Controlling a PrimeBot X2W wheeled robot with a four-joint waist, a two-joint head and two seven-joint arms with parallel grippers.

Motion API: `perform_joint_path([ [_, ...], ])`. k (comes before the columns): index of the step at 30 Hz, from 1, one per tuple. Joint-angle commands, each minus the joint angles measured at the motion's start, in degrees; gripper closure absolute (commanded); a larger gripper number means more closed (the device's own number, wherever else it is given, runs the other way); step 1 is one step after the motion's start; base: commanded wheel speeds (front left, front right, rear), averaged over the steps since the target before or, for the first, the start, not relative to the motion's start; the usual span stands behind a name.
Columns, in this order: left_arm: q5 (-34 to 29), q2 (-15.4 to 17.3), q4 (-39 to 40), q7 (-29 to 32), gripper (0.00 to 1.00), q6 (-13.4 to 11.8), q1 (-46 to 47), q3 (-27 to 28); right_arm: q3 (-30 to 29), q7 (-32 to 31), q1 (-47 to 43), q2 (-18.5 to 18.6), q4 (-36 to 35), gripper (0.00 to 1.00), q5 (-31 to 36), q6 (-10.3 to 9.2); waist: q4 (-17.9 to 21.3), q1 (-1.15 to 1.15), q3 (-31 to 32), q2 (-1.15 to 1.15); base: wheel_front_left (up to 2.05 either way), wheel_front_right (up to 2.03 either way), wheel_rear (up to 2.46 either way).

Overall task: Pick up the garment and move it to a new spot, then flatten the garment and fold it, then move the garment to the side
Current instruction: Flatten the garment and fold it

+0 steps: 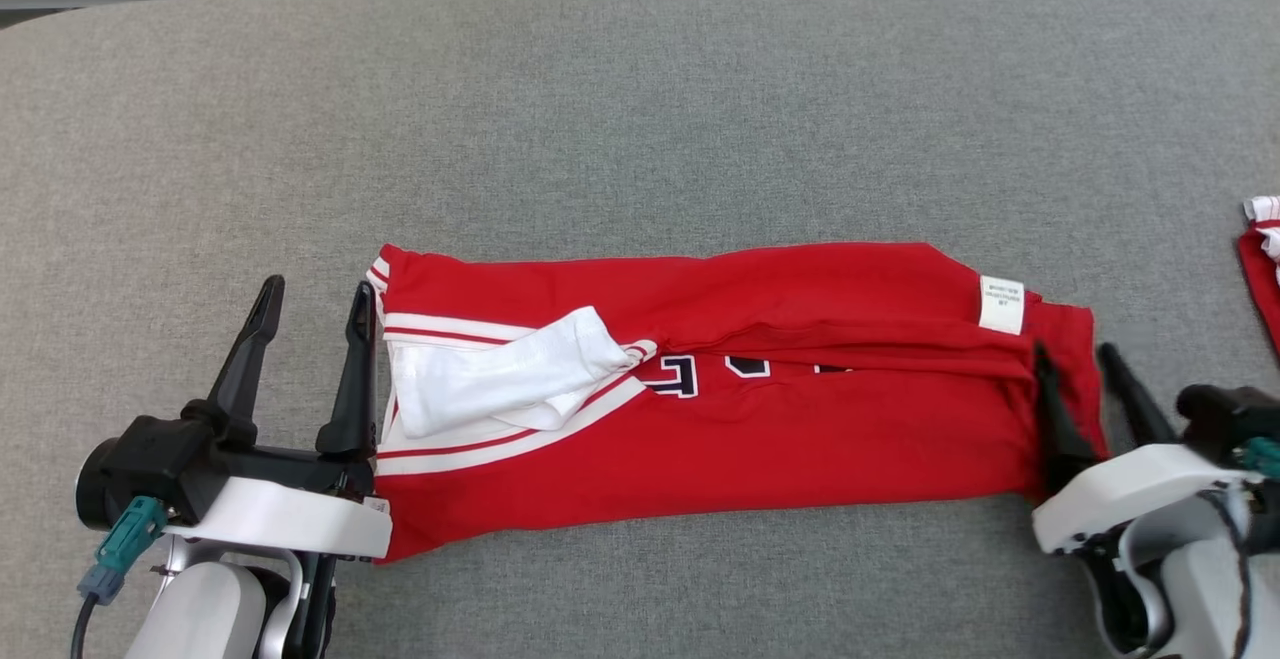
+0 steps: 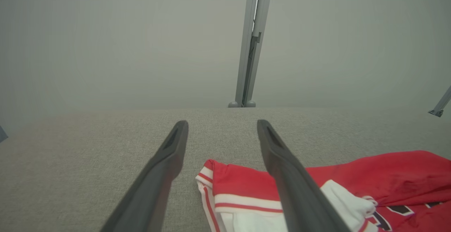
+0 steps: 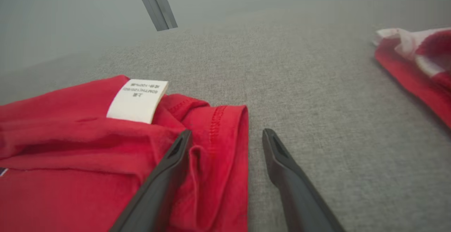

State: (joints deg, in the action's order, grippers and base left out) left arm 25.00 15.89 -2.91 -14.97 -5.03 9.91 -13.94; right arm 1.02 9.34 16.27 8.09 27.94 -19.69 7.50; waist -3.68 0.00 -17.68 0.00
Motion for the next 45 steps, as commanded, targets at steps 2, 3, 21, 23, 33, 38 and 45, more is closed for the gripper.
perform_joint_path([
  [2,-0.2,0.2,-0.4,-0.2,0.00,0.4,1.0,0.0,2.6,1.0,1.0,-0.2,1.7,0.00,-2.1,-0.02,0.0,0.00,-0.2,0.00,0.00,0.00,0.00],
  [3,-0.2,0.1,-0.5,-0.2,0.00,0.4,1.1,0.0,3.6,1.2,0.8,-0.5,2.4,0.00,-3.1,-0.02,0.0,0.00,-0.3,0.00,0.00,0.00,0.00],
  [21,-0.2,0.4,-0.7,-0.2,0.00,0.3,1.3,0.6,3.6,5.6,1.2,4.6,3.0,1.00,-7.9,-0.08,1.9,0.00,-0.5,0.00,0.00,0.00,0.00],
  [23,-0.2,0.3,-0.7,-0.2,0.00,0.4,1.3,0.6,2.4,5.6,1.0,5.3,2.8,1.00,-7.9,-0.08,2.0,0.00,-0.5,0.00,0.00,0.00,0.00],
  [33,-0.2,0.3,-0.3,-0.2,0.00,0.5,1.7,0.7,0.1,4.2,1.5,6.4,-3.4,1.00,-7.7,-0.02,3.3,0.00,-0.5,0.00,0.00,0.00,0.00],
  [38,-0.2,0.6,-0.4,-0.2,0.00,0.7,1.9,0.6,5.7,1.9,0.3,2.8,-14.3,1.00,-8.5,-0.01,3.4,0.00,-0.4,0.00,0.00,0.00,0.00],
  [45,0.0,0.5,-0.9,-0.1,0.00,1.1,2.9,-0.2,17.1,-1.8,1.0,-2.3,-25.2,1.00,-9.7,-0.01,2.4,0.00,-0.8,0.00,0.00,0.00,0.00],
])
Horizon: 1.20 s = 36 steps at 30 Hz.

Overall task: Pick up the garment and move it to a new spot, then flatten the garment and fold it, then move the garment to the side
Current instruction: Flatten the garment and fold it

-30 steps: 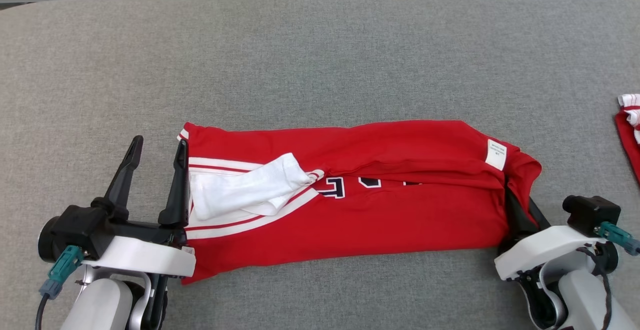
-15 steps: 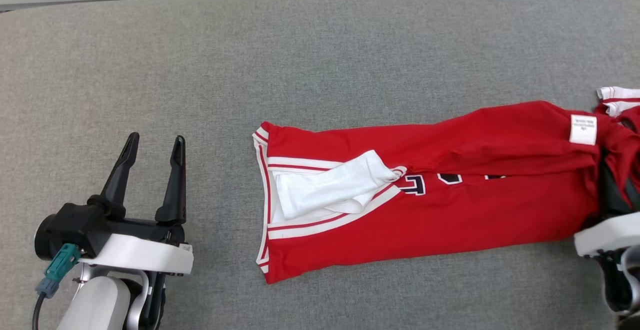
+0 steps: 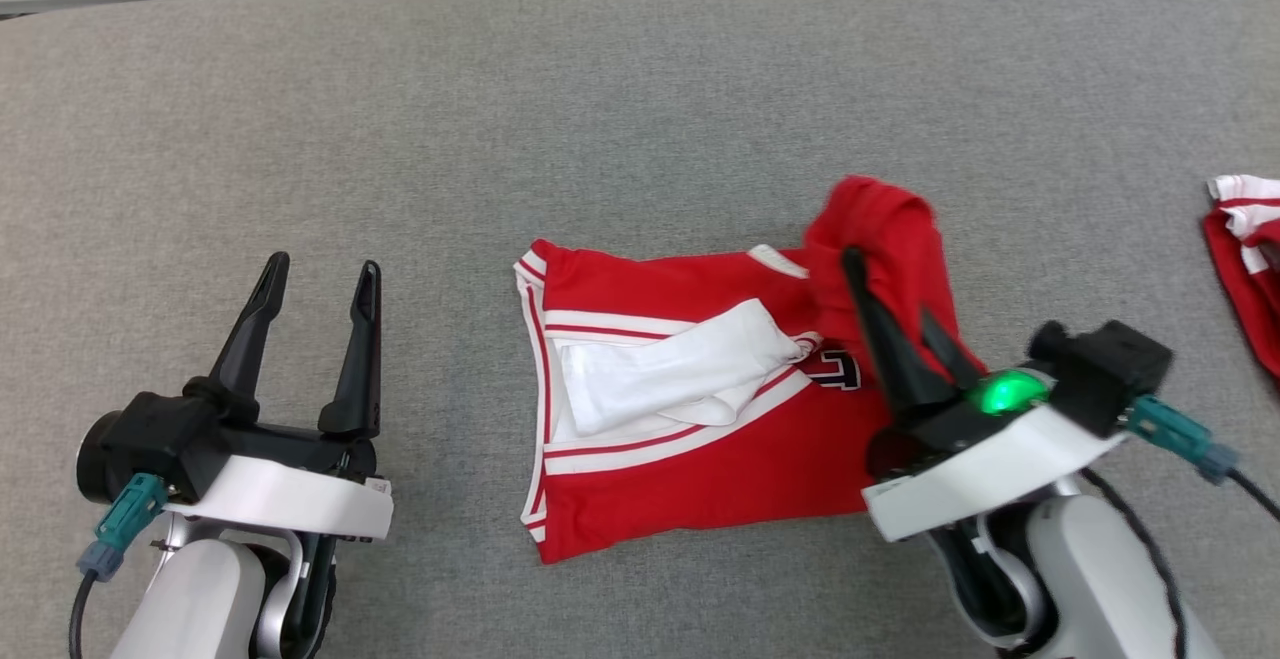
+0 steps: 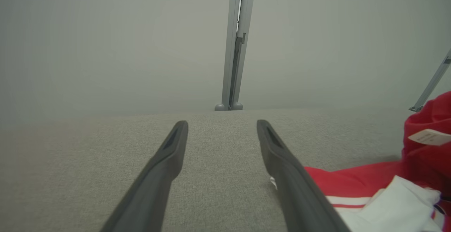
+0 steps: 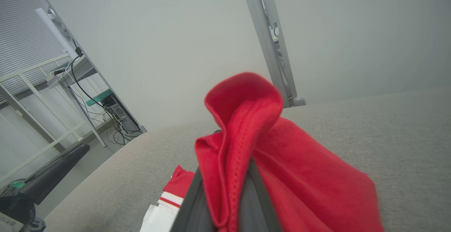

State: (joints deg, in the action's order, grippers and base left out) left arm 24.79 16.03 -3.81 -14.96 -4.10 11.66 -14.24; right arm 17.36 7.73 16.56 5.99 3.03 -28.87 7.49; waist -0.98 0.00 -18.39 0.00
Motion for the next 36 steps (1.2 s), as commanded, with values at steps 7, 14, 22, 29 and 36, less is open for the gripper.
perform_joint_path([
  [7,0.0,-0.7,-1.5,-0.2,0.00,1.1,2.4,-1.5,8.3,1.7,5.5,-2.7,5.3,1.00,-1.3,0.00,-2.8,0.00,-0.7,0.00,0.00,0.00,0.00],
  [14,-0.4,-1.8,-3.4,-0.2,0.00,2.3,3.6,-2.9,16.9,5.0,10.7,-2.9,14.6,1.00,-5.6,0.00,-5.1,0.00,-1.3,0.00,0.00,0.00,0.00],
  [22,-0.9,-3.2,-5.0,-0.2,0.00,3.5,4.9,-3.6,24.5,7.3,15.2,-2.9,20.8,0.17,-13.0,0.00,-6.4,0.00,-1.9,0.00,0.00,0.00,0.00],
  [29,-1.6,-3.7,-5.3,-0.2,0.00,4.1,5.6,-2.9,31.2,7.5,16.7,-2.9,19.6,0.00,-17.0,0.00,-6.2,0.00,-2.3,0.00,0.00,0.00,0.00],
  [36,-2.3,-3.9,-5.3,-0.2,0.00,4.5,4.9,-1.7,31.1,7.5,16.6,-2.7,15.5,0.00,-14.2,-0.01,-4.5,0.00,-2.4,0.00,0.00,0.00,0.00],
])
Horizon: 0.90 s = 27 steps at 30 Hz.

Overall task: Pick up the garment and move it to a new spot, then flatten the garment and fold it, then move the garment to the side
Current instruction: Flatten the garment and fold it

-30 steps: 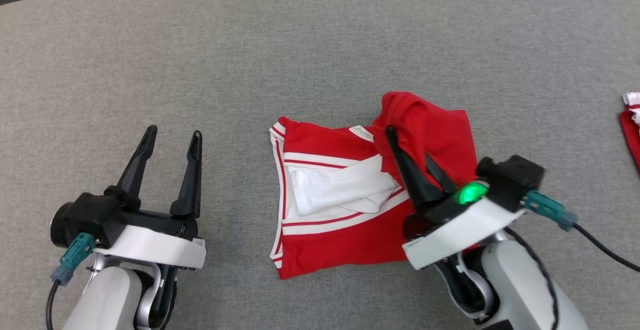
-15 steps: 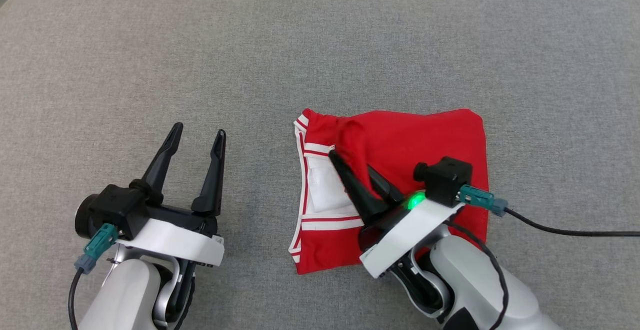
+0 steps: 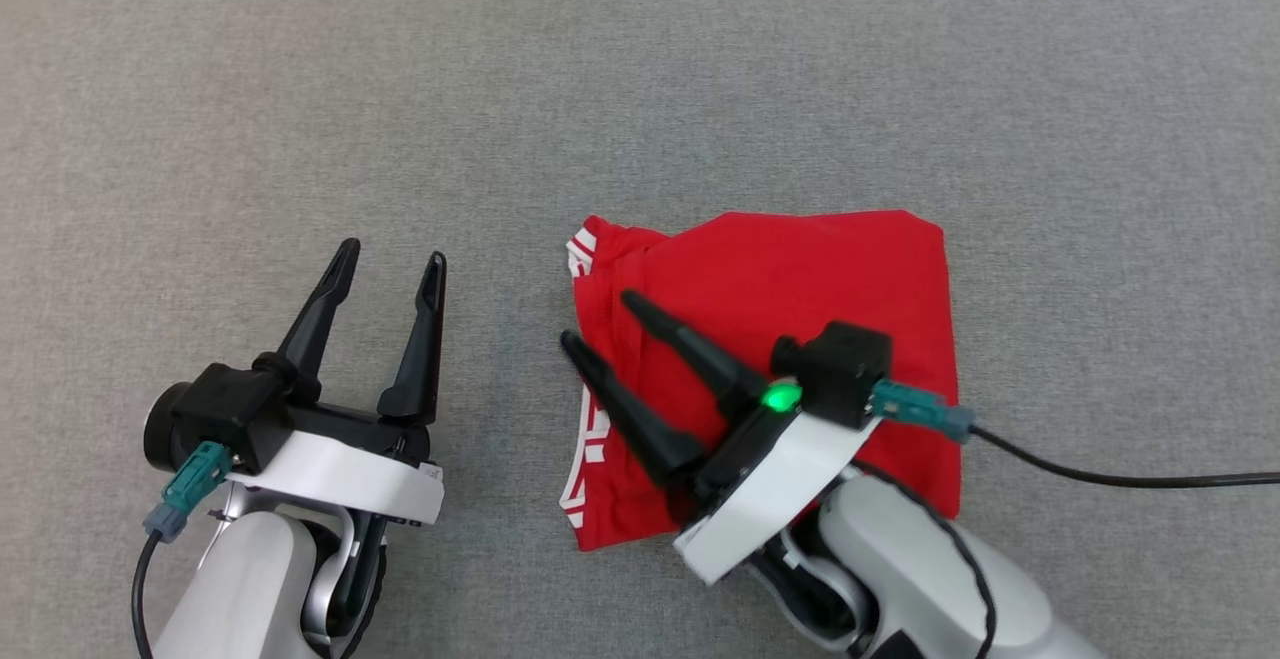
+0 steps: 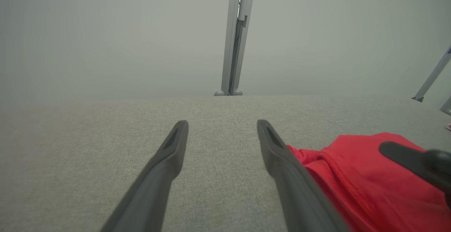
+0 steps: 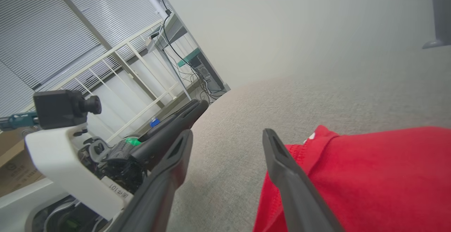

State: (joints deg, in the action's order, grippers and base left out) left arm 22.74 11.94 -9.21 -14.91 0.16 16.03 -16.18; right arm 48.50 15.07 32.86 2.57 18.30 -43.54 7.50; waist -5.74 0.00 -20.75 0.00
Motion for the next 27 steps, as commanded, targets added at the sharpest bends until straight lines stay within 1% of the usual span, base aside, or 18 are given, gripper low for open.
perform_joint_path([
  [1,-0.4,0.1,0.1,-0.3,0.00,0.3,0.5,0.4,-1.7,0.1,0.3,0.6,0.0,0.00,1.5,-0.01,0.5,0.00,0.0,0.00,0.00,0.00,0.00],
  [5,-0.9,-0.1,0.2,-0.3,0.00,0.4,0.4,1.2,-8.7,0.1,-0.8,0.6,-1.5,0.00,5.8,-0.01,1.5,0.00,0.3,0.00,0.00,0.00,0.00],
  [10,-1.4,0.0,0.8,-0.3,0.00,-0.2,-0.1,2.4,-19.2,0.1,-3.7,0.7,-4.9,0.00,11.0,-0.01,2.7,0.00,1.1,0.00,0.00,0.00,0.00],
  [13,-1.8,0.1,1.5,-0.3,0.00,-0.6,-0.5,3.3,-25.6,0.1,-6.2,1.8,-7.2,0.00,14.6,-0.01,3.5,0.00,1.7,0.00,0.00,0.00,0.00],
  [18,-2.4,0.6,2.8,-0.3,0.00,-1.3,-1.6,4.7,-34.4,-0.3,-10.7,4.7,-9.9,0.00,20.5,-0.01,4.5,0.00,2.6,0.00,0.00,0.00,0.00],
  [22,-2.4,1.1,4.0,-0.3,0.00,-1.9,-2.7,5.7,-40.3,-1.7,-15.1,6.0,-11.8,0.00,23.9,-0.02,5.1,0.00,3.5,0.00,0.00,0.00,0.00],
  [27,-2.2,1.6,5.2,0.0,0.00,-2.6,-4.3,6.5,-45.4,-3.7,-20.9,6.9,-13.9,0.00,26.9,-0.01,5.3,0.00,4.9,0.00,0.00,0.00,0.00],
])
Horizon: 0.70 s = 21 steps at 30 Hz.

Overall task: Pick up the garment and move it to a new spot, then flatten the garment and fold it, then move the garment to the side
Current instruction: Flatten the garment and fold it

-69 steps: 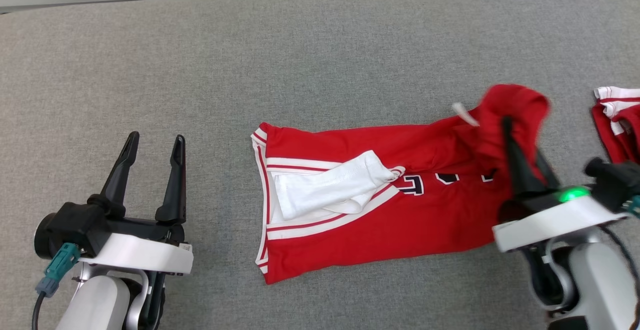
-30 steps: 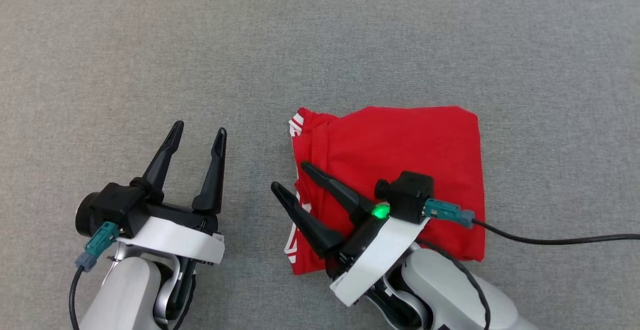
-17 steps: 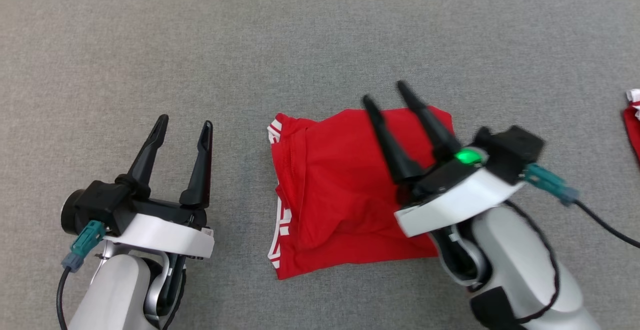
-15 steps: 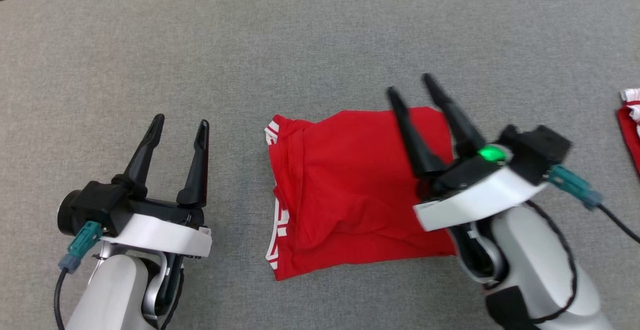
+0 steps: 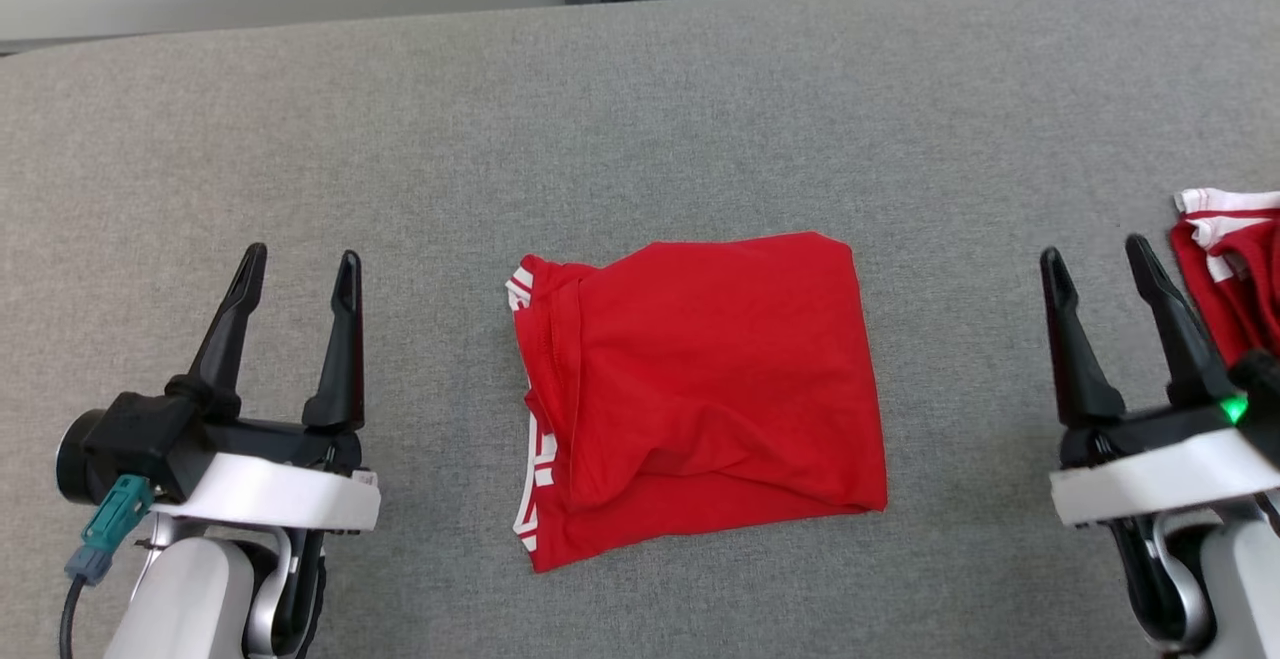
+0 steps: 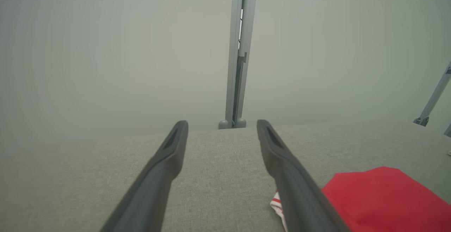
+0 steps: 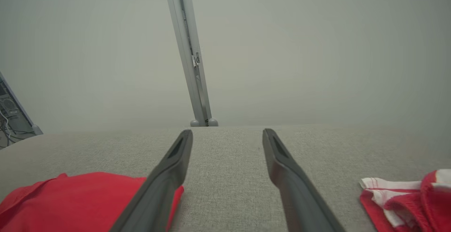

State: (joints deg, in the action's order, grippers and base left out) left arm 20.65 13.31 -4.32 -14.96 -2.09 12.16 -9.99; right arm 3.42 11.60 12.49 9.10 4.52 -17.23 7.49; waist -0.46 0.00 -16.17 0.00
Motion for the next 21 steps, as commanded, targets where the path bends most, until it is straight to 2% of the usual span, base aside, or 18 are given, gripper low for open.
perform_joint_path([
  [1,-0.1,0.4,0.8,0.3,0.00,-0.5,-0.9,0.4,-1.0,-0.6,-1.7,0.4,-0.6,0.00,0.9,0.00,0.1,0.00,0.7,0.00,0.00,0.00,0.00],
  [19,0.1,0.7,4.0,1.8,0.00,-2.4,-4.6,-0.5,-3.5,-3.5,-6.2,-0.6,-4.3,0.00,2.3,-0.01,-0.1,0.00,2.6,0.00,0.00,0.00,0.00],
  [20,0.1,0.7,4.1,1.9,0.00,-2.5,-4.6,-0.6,-3.5,-3.6,-6.2,-0.5,-4.2,0.53,2.2,-0.01,-0.2,0.00,2.6,0.00,0.00,0.00,0.00],
  [21,0.1,0.7,4.4,2.0,0.00,-2.6,-4.7,-0.7,-3.5,-3.9,-6.1,-0.4,-4.1,1.00,1.9,-0.01,-0.2,0.00,2.5,0.00,0.00,0.00,0.00],
])
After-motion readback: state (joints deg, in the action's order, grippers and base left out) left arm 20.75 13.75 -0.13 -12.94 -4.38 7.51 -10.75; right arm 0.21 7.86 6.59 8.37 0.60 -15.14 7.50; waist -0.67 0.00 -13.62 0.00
